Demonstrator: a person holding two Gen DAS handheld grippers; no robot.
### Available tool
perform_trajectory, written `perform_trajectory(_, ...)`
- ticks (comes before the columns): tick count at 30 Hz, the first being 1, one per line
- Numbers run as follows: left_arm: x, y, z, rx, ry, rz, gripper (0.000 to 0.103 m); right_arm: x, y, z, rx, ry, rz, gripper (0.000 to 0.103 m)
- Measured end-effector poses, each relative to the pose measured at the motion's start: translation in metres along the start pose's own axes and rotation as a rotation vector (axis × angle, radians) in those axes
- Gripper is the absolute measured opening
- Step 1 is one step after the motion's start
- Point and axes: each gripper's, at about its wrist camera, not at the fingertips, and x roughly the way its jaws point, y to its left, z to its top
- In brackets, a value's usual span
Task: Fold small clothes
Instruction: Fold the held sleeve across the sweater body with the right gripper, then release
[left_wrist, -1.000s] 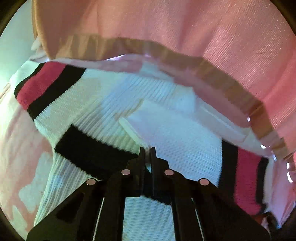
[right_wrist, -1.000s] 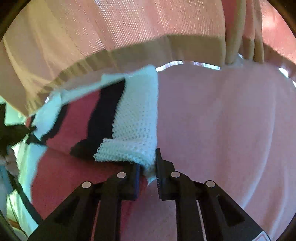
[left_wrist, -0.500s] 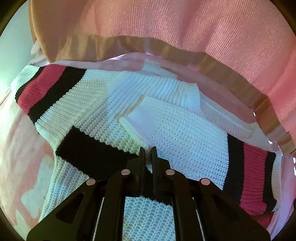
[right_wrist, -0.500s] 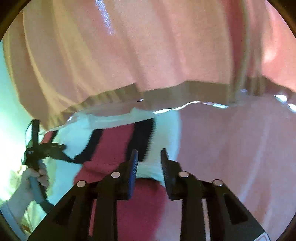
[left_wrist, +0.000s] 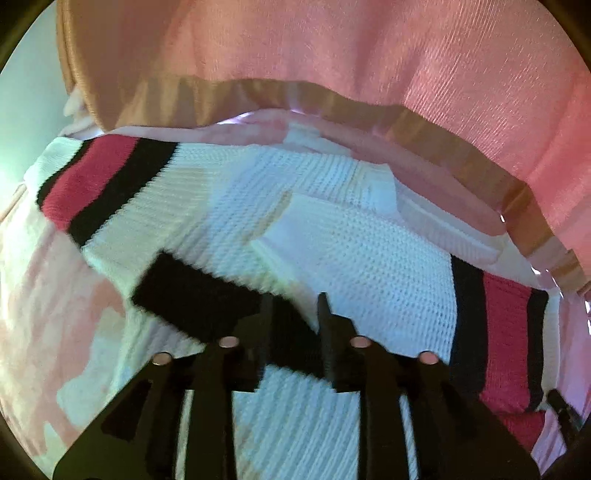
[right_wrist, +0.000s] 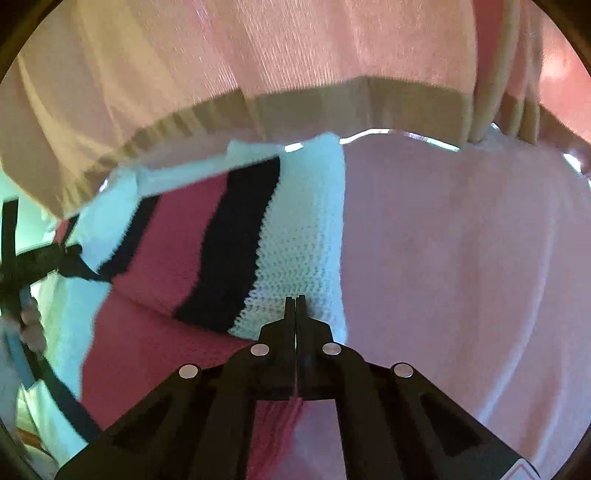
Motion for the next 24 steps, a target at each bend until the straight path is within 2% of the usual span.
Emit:
perform_trajectory(1,-0.007,0.003,-0.002,0.000,-0.008,-0.004,0.038,-0.016,0.002,-0.002,-0.009,-0.030,-0.006,0.013)
perform_trajectory(2,-0.015,0.008,-0.004,-0.001,-0.020,-0.007,0.041,-0.029,0.003,-0.005,-0.012,-0.055,-0.008,0.027)
perform_trajectory(4,-0.036,0.021,-0.009,-0.005,-0.054,-0.010,0.050,-0.052,0.004,-0.016,-0.023,-0.089,-0.003,0.039)
perform_trajectory(7,-0.062,0.039,-0.014,-0.029,-0.108,-0.009,0.065,-0.065,0.009,-0.027,-0.015,-0.106,0.004,0.041)
perform_trajectory(9,-0.068,0.045,-0.015,-0.052,-0.131,-0.014,0.067,-0.059,0.011,-0.025,0.010,-0.104,0.033,0.041)
perform_trajectory(10,-0.067,0.044,-0.015,-0.059,-0.129,-0.014,0.067,-0.055,0.020,-0.018,0.013,-0.104,0.026,0.047)
perform_trajectory(11,-0.063,0.042,-0.014,-0.068,-0.117,-0.019,0.067,-0.051,0.024,-0.016,0.016,-0.106,0.010,0.053)
perform_trajectory(15,-0.035,0.024,-0.011,-0.108,-0.039,-0.077,0.068,-0.030,0.036,-0.008,0.010,-0.102,-0.026,0.054)
perform_trajectory(18,0.008,0.007,-0.007,-0.148,0.059,-0.118,0.069,-0.013,0.038,-0.003,-0.009,-0.098,-0.056,0.056)
perform_trajectory(19,0.021,0.004,-0.006,-0.166,0.087,-0.117,0.069,-0.010,0.036,-0.002,-0.008,-0.097,-0.066,0.060)
perform_trajectory(20,0.031,0.002,-0.006,-0.174,0.097,-0.118,0.068,-0.005,0.033,-0.001,-0.003,-0.094,-0.076,0.062)
perform_trajectory(22,0.037,-0.008,-0.005,-0.122,0.045,-0.044,0.054,0.006,0.022,0.001,0.021,-0.075,-0.099,0.065)
perform_trajectory(23,0.038,-0.014,-0.003,-0.079,0.028,-0.035,0.028,0.011,0.016,0.001,0.035,-0.064,-0.103,0.065)
perform_trajectory(24,0.039,-0.019,0.000,-0.055,0.034,-0.053,0.008,0.017,0.011,0.000,0.046,-0.049,-0.096,0.064)
